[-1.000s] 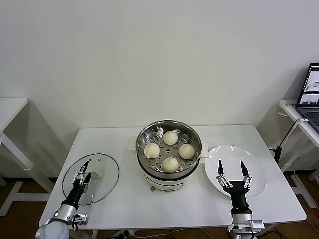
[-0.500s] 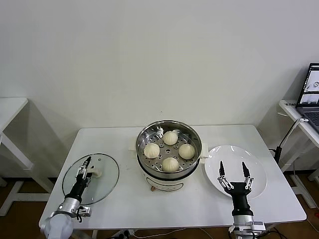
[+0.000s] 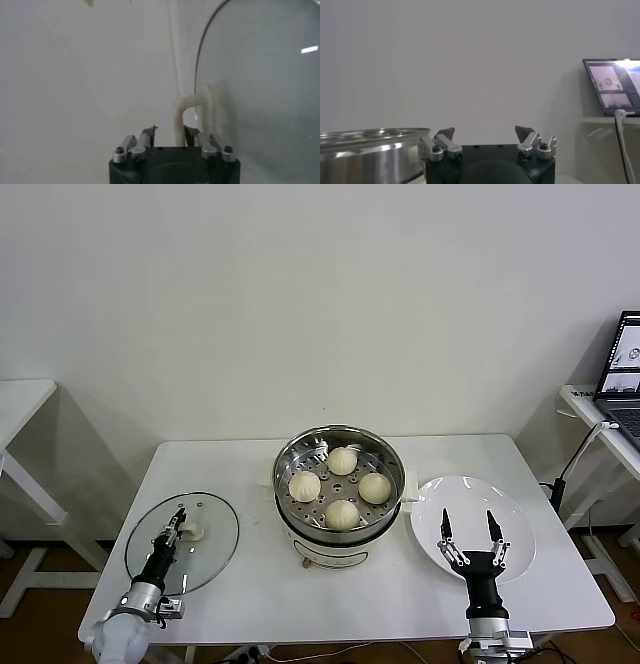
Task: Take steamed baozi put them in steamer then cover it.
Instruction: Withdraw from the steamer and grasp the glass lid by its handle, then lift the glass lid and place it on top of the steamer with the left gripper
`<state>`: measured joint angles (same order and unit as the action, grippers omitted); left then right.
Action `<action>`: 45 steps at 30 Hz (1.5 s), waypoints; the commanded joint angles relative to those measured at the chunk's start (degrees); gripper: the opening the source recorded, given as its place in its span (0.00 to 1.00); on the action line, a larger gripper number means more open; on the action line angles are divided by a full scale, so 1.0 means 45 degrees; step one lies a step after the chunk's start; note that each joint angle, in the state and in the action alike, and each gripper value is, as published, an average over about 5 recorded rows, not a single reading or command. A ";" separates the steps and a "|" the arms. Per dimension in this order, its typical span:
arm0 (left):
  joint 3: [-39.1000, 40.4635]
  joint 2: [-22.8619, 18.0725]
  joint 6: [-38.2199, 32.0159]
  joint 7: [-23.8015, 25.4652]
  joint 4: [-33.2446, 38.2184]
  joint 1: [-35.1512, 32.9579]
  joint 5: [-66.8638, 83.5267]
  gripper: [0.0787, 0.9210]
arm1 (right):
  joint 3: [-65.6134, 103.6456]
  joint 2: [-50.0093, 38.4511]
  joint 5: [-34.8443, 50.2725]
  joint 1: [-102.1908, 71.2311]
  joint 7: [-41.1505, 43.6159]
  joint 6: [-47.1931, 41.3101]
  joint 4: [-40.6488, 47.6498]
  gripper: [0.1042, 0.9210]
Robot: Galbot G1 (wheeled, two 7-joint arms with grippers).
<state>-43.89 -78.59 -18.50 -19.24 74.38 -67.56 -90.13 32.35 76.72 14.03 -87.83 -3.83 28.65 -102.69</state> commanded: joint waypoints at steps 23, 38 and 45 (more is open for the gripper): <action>0.0306 0.1712 0.4675 0.4145 0.9771 -0.2866 0.4450 0.14 | -0.0186 -0.0021 -0.0012 0.0538 0.0016 0.0083 0.0484 0.88; 0.6818 0.3058 0.9773 0.7993 1.0929 0.0281 0.3754 0.14 | 0.0019 0.0055 -0.0005 0.0638 0.0063 0.0156 0.0636 0.88; 0.9235 0.2503 1.0647 0.8658 1.0111 0.2073 0.2952 0.14 | 0.0245 0.0127 -0.0033 0.0549 0.0066 0.0067 0.0570 0.88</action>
<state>-22.68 -67.26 18.17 10.89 119.39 -69.42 -73.29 32.88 77.20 13.95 -85.27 -3.53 29.12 -99.95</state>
